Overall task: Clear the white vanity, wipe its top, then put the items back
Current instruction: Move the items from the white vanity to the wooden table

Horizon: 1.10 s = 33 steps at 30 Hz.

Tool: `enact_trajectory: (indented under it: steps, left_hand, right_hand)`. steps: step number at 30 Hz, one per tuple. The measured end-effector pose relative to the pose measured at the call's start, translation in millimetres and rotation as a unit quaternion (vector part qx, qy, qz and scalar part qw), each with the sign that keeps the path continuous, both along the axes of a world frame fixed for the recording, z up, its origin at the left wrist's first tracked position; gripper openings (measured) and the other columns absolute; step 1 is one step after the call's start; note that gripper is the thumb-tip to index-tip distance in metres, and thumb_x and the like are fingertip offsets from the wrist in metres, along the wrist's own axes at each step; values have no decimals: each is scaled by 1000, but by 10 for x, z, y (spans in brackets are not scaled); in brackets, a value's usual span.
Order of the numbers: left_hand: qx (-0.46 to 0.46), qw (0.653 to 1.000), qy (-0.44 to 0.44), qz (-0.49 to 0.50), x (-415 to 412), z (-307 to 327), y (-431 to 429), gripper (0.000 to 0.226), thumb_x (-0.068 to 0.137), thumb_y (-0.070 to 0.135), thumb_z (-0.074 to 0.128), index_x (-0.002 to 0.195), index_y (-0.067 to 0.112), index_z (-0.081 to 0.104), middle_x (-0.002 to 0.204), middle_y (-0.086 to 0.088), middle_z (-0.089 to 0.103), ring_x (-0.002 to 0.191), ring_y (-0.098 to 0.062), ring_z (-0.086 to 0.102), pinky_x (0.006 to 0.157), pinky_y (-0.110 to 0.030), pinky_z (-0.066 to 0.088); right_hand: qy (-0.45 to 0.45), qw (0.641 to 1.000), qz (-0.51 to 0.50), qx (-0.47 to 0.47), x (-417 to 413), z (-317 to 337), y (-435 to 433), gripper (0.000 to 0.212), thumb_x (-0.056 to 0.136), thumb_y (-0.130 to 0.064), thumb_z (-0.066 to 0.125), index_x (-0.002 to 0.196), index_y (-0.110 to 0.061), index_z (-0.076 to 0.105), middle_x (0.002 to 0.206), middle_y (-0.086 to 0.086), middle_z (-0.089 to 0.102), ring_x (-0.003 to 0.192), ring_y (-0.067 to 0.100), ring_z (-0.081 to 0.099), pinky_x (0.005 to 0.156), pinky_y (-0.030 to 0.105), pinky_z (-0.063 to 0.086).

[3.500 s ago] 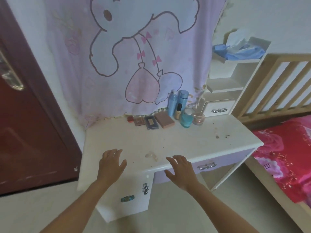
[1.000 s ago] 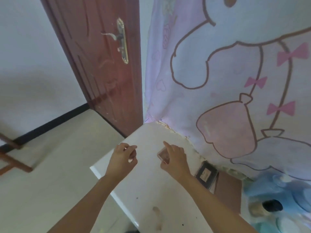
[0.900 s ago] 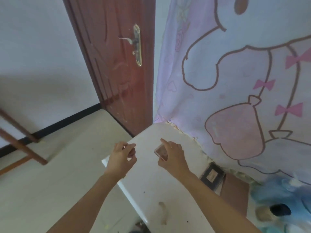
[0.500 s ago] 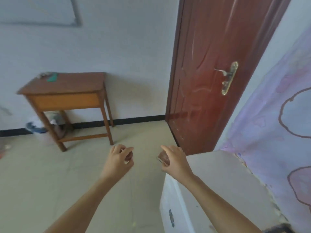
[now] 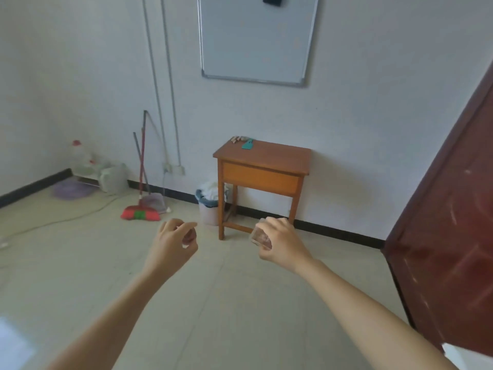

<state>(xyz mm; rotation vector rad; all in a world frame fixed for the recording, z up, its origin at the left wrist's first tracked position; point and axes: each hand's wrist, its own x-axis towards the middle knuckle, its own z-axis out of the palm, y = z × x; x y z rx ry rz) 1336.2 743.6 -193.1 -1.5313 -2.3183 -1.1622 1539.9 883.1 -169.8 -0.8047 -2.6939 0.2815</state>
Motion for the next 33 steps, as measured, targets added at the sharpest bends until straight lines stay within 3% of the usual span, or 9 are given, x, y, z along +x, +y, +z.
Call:
enact_trajectory:
  steps: [9, 19, 23, 33]
  left_hand:
    - [9, 1000, 10, -16, -680, -4, 125, 32, 72, 1, 71, 104, 4, 67, 90, -8, 56, 86, -19, 43, 75, -27, 35]
    - [-2, 998, 53, -26, -1128, 116, 1231, 34, 76, 6, 68, 110, 7, 65, 98, -11, 58, 92, -20, 42, 81, -30, 41]
    - [-14, 999, 33, -23, -1329, 179, 1889, 36, 80, 9, 65, 116, 10, 61, 108, -8, 56, 103, -23, 44, 85, -25, 36]
    - [-48, 994, -99, -2, -1528, -272, 3007, 45, 80, 7, 65, 124, 10, 53, 110, -4, 54, 98, -11, 39, 84, -19, 31]
  right_hand:
    - [-27, 999, 30, -6, -808, 41, 131, 49, 82, -21, 60, 129, -18, 46, 132, 1, 44, 121, 19, 33, 97, 28, 33]
    - [-9, 1000, 25, -12, -1174, 11, 1329, 53, 82, -22, 63, 131, -20, 44, 137, -1, 41, 126, 17, 30, 101, 26, 29]
    - [2, 999, 33, -17, -1342, 30, 1954, 53, 82, -21, 64, 131, -21, 44, 137, -2, 41, 127, 16, 29, 100, 26, 32]
    - [-10, 997, 25, -77, -1704, -363, 3075, 55, 83, -23, 64, 133, -22, 42, 139, -4, 38, 126, 13, 28, 98, 19, 30]
